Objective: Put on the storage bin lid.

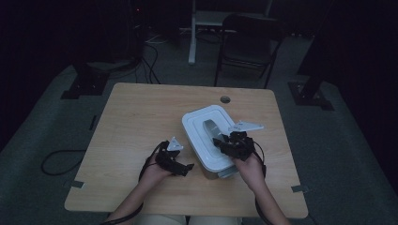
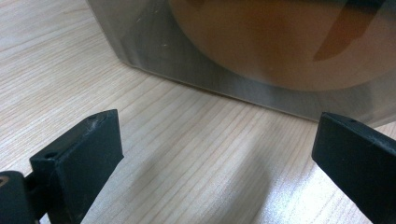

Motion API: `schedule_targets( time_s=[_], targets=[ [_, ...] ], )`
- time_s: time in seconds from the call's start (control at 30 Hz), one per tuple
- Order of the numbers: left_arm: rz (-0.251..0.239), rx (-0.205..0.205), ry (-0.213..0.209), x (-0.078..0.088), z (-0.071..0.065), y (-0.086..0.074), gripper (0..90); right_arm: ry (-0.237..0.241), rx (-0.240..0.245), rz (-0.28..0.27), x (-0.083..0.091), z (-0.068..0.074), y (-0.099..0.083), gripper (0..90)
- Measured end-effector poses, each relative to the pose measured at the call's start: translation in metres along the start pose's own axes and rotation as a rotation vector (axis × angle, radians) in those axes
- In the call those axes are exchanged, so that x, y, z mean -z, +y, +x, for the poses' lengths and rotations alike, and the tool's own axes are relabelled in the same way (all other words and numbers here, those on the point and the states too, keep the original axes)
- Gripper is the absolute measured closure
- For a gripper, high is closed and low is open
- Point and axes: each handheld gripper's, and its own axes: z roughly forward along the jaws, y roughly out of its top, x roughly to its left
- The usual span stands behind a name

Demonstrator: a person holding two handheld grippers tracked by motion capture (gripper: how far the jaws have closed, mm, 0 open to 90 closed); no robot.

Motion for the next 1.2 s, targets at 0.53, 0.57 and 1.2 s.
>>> schedule_targets(
  time_s=[0.53, 0.57, 1.2],
  targets=[
    [-0.014, 0.021, 0.015, 0.001, 0.003, 0.007, 2.4, -0.025, -0.063, -0.163, 0.039, -0.032, 0.002, 14.4],
    [-0.015, 0.022, 0.012, 0.001, 0.004, 0.007, 2.4, -0.043, -0.073, -0.172, 0.040, -0.035, 0.001, 14.4],
    [-0.034, 0.020, -0.002, 0.002, 0.003, 0.013, 2.4, -0.258, -0.247, -0.139, 0.011, -0.128, -0.054, 13.3]
  ],
)
